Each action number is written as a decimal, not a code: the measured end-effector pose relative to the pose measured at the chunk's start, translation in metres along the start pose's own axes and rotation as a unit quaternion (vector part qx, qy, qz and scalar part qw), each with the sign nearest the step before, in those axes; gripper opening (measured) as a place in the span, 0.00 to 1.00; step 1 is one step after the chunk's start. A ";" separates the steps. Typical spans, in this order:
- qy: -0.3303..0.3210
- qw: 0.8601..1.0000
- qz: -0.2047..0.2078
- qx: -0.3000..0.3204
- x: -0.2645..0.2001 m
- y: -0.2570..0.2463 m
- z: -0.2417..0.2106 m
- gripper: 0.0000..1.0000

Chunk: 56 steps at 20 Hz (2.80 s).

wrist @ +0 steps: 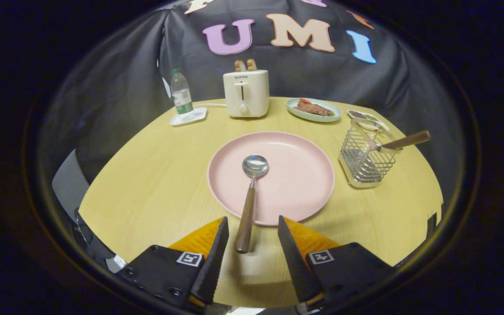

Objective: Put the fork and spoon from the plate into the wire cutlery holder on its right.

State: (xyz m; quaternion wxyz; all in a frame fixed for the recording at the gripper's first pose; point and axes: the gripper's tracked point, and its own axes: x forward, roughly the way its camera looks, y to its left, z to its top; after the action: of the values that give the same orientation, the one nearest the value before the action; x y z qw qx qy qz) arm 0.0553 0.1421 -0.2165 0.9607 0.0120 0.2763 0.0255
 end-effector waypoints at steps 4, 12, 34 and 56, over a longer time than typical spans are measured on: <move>0.006 1.000 -0.007 -0.002 0.000 -0.003 -0.001 0.36; 0.009 0.999 -0.025 -0.031 -0.004 -0.008 -0.001 0.11; -0.023 1.000 0.000 0.012 -0.081 -0.094 0.109 0.08; 0.206 0.978 0.008 -0.016 -0.088 -0.235 0.129 0.08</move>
State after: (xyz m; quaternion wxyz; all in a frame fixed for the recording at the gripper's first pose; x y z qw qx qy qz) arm 0.0593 -0.0989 -0.0695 0.8830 -0.0067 0.4677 0.0394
